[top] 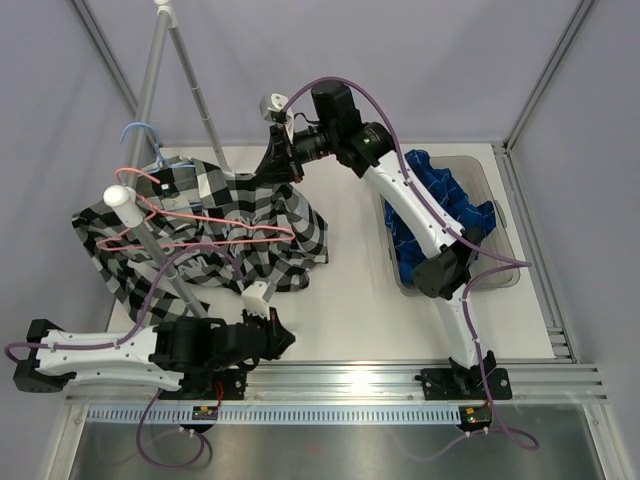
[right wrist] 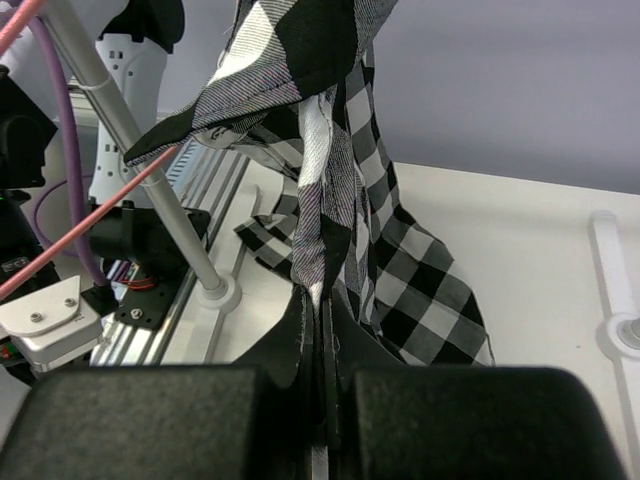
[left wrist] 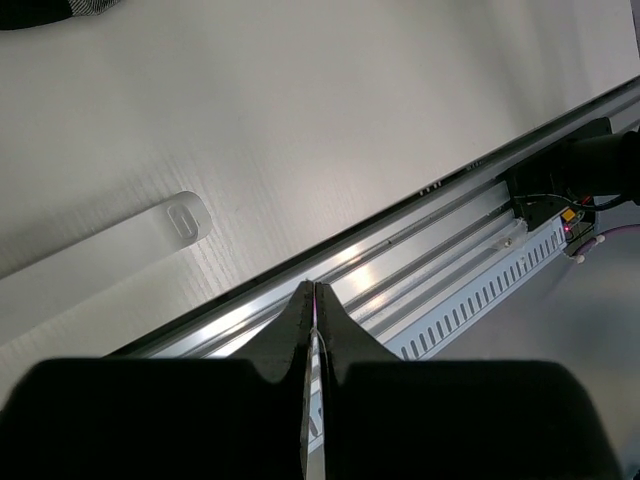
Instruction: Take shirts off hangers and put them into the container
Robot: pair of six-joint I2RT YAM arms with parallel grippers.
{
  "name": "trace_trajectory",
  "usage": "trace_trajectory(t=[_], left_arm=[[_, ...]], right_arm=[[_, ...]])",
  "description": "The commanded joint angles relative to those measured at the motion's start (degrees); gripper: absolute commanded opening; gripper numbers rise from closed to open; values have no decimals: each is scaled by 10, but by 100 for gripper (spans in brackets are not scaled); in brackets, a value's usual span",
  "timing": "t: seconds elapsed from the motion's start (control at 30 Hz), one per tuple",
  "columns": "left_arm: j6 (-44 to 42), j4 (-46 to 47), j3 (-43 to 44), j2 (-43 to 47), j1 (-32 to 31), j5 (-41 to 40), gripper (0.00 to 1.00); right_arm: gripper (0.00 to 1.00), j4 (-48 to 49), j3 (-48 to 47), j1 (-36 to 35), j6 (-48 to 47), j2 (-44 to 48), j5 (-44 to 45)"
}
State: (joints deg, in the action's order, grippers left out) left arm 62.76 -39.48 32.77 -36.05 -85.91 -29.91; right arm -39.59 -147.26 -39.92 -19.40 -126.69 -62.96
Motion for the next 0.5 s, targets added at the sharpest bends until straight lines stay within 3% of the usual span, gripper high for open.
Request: trace_trajectory(t=[0.0,0.33,0.47], left_arm=[[-4,32,-8,5,4,6,5],[2,40,-20,15,4,4,15],[8,35,-28,28,4,1,23]], right_arm=[[0,40,9,-4,13,6,-42],[0,293,140,-4,178,109,3],[0,308,165,-3,190,136,30]])
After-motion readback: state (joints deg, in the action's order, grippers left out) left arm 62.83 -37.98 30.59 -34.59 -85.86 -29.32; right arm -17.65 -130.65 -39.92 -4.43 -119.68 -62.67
